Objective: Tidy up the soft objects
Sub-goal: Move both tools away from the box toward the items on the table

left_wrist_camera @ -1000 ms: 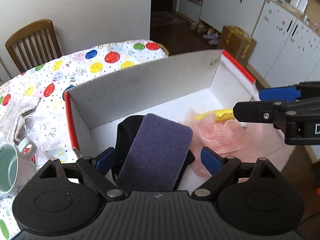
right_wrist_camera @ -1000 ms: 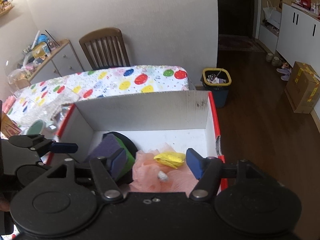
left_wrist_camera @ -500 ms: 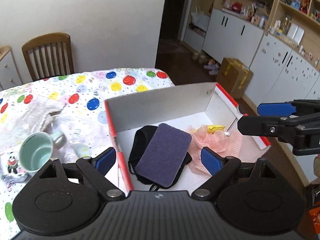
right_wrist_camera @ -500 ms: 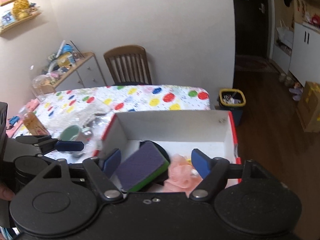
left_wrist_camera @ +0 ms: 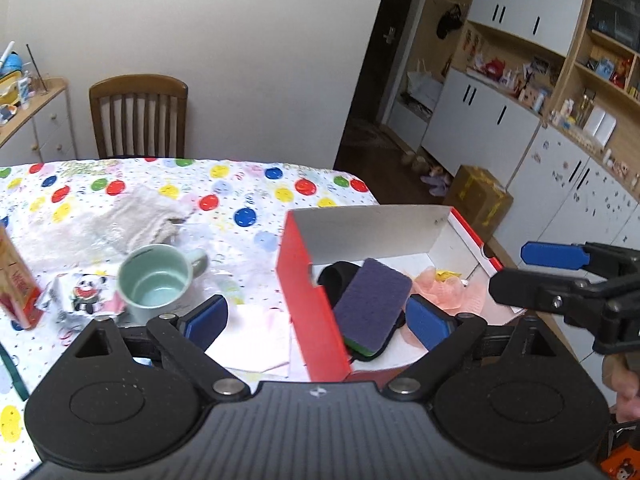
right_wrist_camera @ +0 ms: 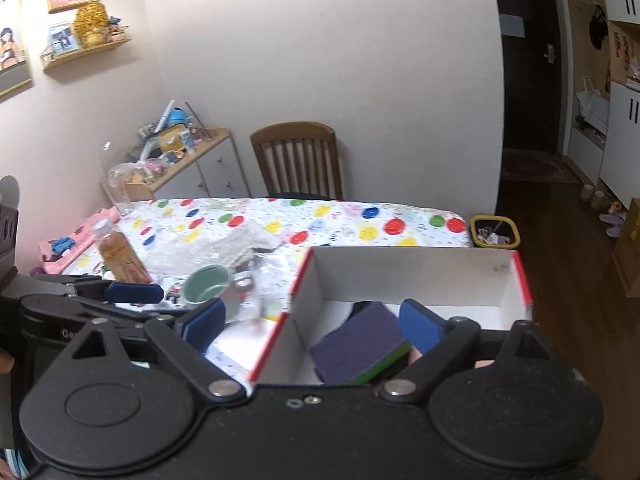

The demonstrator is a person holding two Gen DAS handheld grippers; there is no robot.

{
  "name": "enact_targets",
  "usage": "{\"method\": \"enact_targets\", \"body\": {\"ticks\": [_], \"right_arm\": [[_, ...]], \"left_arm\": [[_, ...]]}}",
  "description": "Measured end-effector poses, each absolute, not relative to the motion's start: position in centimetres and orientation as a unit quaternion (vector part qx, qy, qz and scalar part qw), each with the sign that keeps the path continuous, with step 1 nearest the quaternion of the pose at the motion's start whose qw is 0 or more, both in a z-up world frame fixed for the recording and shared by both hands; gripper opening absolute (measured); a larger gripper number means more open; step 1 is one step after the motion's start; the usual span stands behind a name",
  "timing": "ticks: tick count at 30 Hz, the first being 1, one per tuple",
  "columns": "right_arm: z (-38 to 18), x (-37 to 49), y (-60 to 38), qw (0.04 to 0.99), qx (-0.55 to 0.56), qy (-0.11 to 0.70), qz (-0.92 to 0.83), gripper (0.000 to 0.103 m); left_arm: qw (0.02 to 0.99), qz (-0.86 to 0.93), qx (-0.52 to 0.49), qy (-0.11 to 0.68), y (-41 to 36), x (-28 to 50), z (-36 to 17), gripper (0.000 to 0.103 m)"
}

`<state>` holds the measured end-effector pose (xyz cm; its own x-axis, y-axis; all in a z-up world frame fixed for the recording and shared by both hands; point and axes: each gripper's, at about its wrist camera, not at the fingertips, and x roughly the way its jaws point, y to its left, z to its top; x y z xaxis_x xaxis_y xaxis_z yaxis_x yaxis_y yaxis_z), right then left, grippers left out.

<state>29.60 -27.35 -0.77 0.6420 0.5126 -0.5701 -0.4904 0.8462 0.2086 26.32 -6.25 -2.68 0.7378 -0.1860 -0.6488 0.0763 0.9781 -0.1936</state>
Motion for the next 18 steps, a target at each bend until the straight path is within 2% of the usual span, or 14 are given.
{"method": "enact_targets", "body": {"ticks": [9, 18], "right_arm": [[-1.1, 26.6, -22.9, 0.906, 0.020, 0.302, 0.294, 0.102], [-1.6, 24.4, -17.7, 0.907, 0.027, 0.305, 0.288, 0.102]], "left_arm": [[0.937, -0.074, -0.088, 0.331, -0.5, 22.6, -2.2, 0.101], [0.948, -0.064, -0.080, 0.302, 5.8, 20.1, -1.8, 0.103]]}}
